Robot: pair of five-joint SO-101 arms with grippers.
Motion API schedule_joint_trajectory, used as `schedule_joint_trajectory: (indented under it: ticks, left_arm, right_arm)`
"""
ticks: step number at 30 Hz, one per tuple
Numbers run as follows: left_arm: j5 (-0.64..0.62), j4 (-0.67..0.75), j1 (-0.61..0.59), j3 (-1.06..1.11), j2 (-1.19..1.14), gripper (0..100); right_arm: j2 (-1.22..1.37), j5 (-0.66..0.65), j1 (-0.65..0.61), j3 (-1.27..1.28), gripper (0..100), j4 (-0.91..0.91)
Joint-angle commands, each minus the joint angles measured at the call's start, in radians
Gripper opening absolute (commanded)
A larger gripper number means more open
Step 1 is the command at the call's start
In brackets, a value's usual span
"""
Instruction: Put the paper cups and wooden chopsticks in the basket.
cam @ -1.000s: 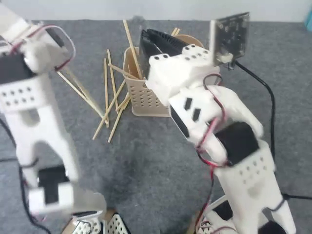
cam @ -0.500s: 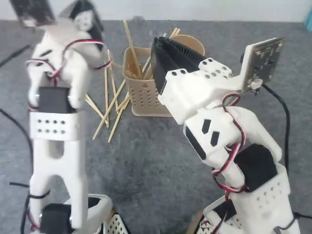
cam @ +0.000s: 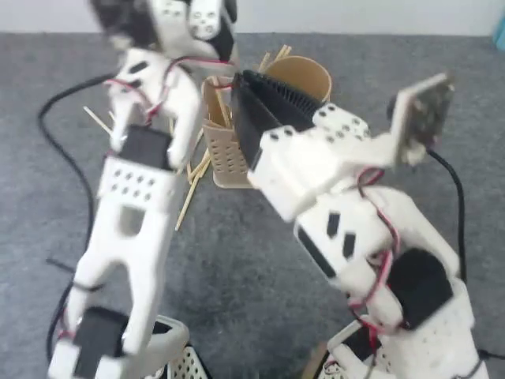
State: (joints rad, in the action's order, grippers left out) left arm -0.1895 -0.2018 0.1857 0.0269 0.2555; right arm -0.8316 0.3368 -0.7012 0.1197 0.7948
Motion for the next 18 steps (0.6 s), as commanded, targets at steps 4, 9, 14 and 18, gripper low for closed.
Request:
schedule_joint_trajectory:
  ticks: [4, 9, 14, 18]
  left_arm:
    - [0.02, 0.046, -0.021, 0.025, -0.058, 1]
    - [0.101, 0.048, -0.031, 0.2, 0.034, 1]
    - [0.187, 0.153, -0.037, 0.446, 0.187, 1]
    - [0.201, 0.176, -0.081, 0.542, 0.256, 4]
  right_arm:
    - [-0.058, 0.005, -0.01, 0.037, 4.3, -0.015]
    - [-0.053, 0.005, -0.007, 0.037, 4.5, -0.019]
    - [-0.05, 0.005, -0.007, 0.037, 4.5, -0.019]
    - [-0.048, 0.005, -0.007, 0.038, 4.5, -0.019]
